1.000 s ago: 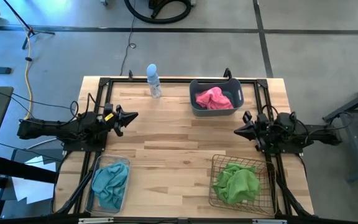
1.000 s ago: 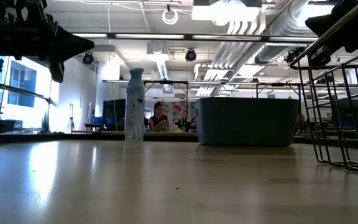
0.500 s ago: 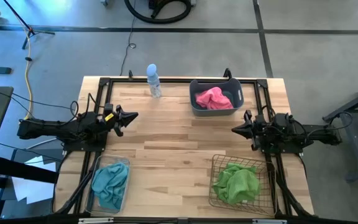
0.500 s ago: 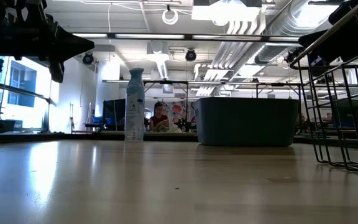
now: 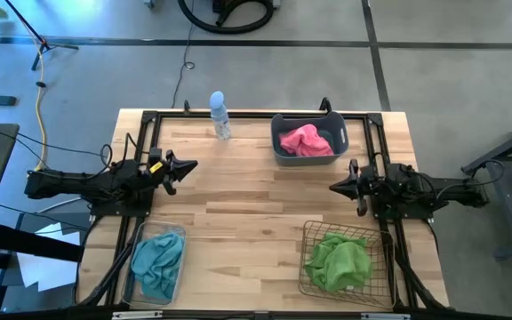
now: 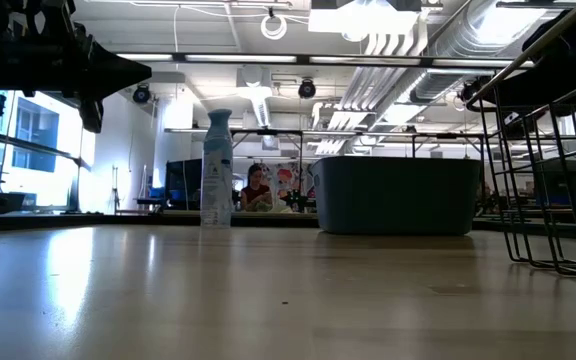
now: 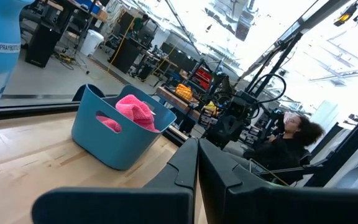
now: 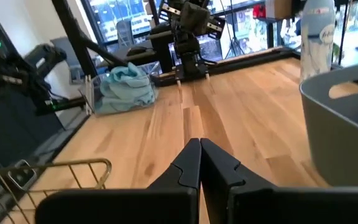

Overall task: Sort microfiber towel by color & place in baskets
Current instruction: Return to Home Position

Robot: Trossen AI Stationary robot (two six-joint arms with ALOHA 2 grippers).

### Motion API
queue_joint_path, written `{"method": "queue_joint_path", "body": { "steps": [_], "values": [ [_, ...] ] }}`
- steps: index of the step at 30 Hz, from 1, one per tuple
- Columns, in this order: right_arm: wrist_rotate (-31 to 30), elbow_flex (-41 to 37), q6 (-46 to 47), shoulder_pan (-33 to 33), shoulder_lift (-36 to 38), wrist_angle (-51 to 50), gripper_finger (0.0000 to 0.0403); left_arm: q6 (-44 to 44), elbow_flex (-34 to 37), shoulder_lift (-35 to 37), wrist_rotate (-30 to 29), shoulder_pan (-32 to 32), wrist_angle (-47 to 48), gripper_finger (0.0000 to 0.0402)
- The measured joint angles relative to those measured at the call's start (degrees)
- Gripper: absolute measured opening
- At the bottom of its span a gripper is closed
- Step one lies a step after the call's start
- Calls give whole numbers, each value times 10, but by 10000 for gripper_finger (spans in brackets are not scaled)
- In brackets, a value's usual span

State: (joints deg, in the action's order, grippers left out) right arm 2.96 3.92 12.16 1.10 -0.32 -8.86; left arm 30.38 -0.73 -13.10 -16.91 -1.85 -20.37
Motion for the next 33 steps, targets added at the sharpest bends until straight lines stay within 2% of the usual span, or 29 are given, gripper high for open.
{"method": "queue_joint_path", "body": {
  "steps": [5,25,28,33],
  "values": [
    [0,0,29,0,0,0,0,0,0,0,0,0,0,0],
    [1,0,28,-1,2,0,0,0,0,2,0,0,0,0],
    [1,0,28,-1,2,0,0,-1,0,31,0,0,15,0],
    [1,0,28,-1,0,0,0,-7,0,125,0,0,69,0]
  ]
}}
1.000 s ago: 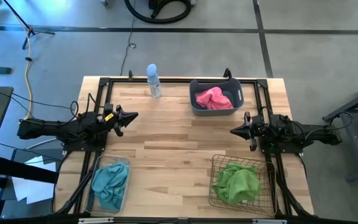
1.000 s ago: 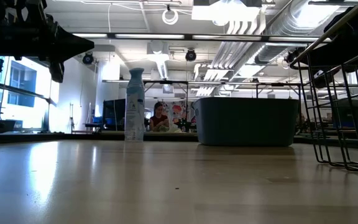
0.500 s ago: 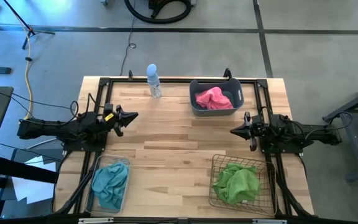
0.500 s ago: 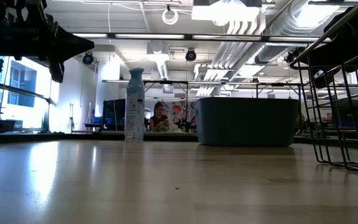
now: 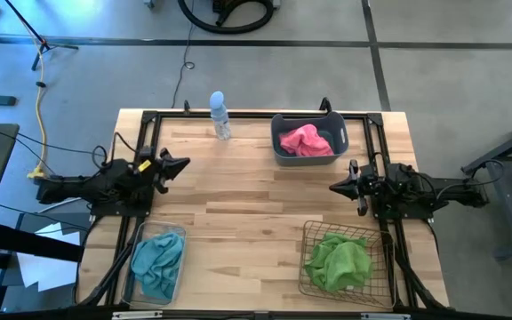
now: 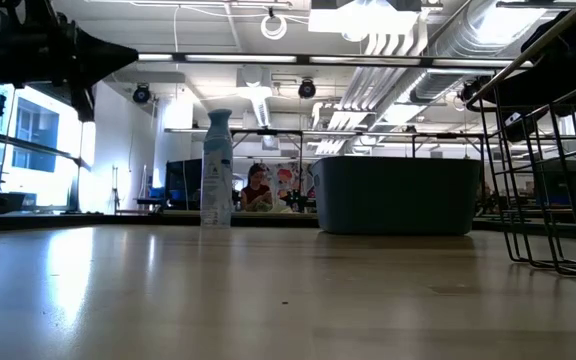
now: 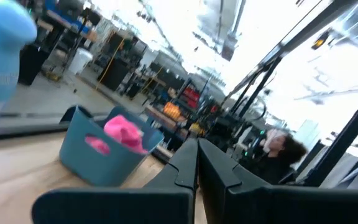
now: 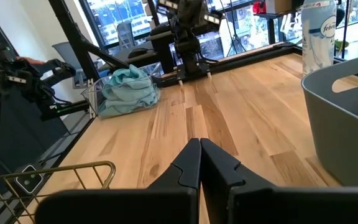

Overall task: Sort microfiber towel by color & place in baskets
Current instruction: Return to Home Position

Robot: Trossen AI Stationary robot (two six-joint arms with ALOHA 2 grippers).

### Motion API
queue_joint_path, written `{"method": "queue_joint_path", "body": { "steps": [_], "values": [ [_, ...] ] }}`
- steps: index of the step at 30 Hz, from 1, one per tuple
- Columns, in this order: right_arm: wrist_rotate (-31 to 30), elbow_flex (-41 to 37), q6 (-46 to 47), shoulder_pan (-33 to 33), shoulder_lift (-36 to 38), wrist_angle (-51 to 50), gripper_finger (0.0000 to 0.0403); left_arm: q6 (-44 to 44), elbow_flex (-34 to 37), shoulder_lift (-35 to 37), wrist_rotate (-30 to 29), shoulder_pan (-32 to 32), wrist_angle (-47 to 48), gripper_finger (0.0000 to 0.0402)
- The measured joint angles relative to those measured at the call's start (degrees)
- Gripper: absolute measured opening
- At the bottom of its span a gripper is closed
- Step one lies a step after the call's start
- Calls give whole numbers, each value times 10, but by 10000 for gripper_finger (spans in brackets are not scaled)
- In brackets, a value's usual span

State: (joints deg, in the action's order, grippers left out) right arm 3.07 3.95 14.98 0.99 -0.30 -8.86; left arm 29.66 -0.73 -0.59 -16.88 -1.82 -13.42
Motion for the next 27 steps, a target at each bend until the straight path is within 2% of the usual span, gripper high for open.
{"method": "queue_joint_path", "body": {
  "steps": [5,11,21,23,27],
  "values": [
    [1,0,0,0,-1,0,0,-3,-1,4,-1,0,-28,0],
    [1,0,0,0,-1,0,0,-3,-1,4,-3,3,-1,0],
    [1,0,0,0,-1,0,0,-4,0,4,-3,46,8,0],
    [1,0,0,0,-1,0,0,-48,0,4,-3,46,15,0],
    [1,0,0,0,-1,0,0,-188,0,4,-3,46,73,0]
  ]
}}
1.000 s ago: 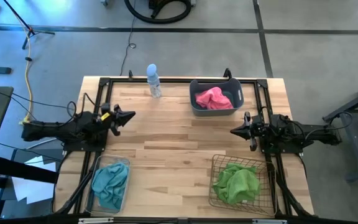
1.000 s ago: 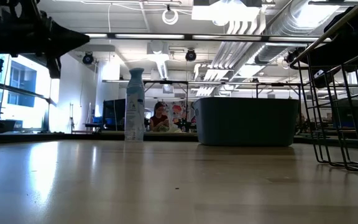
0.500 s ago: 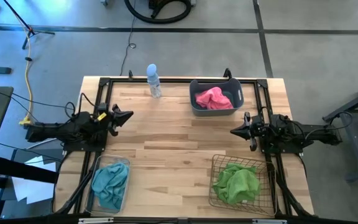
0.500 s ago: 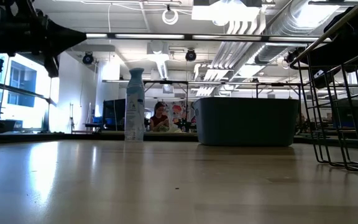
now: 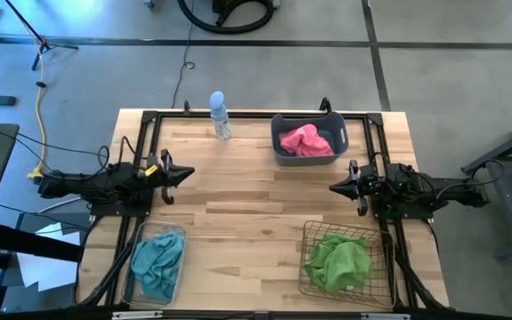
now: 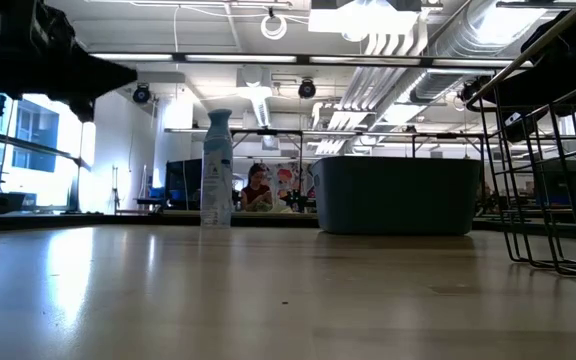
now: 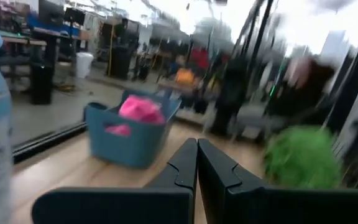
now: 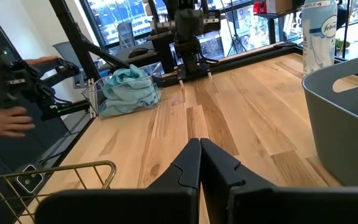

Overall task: Sort microfiber towel by color & place in baskets
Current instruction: Return to Home Position

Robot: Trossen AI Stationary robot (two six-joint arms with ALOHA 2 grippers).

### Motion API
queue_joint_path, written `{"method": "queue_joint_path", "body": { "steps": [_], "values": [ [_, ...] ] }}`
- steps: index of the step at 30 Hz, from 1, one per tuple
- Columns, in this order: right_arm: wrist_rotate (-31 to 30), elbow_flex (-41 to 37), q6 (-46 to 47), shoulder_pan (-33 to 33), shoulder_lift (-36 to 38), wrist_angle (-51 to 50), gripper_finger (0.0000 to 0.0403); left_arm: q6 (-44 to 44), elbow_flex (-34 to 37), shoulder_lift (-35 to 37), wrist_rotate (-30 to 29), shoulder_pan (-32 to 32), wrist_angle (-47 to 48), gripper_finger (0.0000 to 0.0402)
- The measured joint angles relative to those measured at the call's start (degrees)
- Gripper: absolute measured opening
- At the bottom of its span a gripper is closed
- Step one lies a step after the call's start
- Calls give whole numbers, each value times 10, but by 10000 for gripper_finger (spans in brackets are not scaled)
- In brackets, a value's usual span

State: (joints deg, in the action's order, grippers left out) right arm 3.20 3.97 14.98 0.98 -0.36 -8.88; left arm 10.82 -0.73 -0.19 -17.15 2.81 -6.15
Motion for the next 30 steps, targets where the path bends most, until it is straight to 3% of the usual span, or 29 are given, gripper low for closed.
{"method": "queue_joint_path", "body": {
  "steps": [6,18,30],
  "values": [
    [0,0,0,0,0,0,0,-112,0,0,5,-3,31,0],
    [0,0,0,0,0,0,0,-50,0,0,5,-10,33,0],
    [0,0,0,0,0,0,0,-50,0,0,5,-10,33,0]
  ]
}}
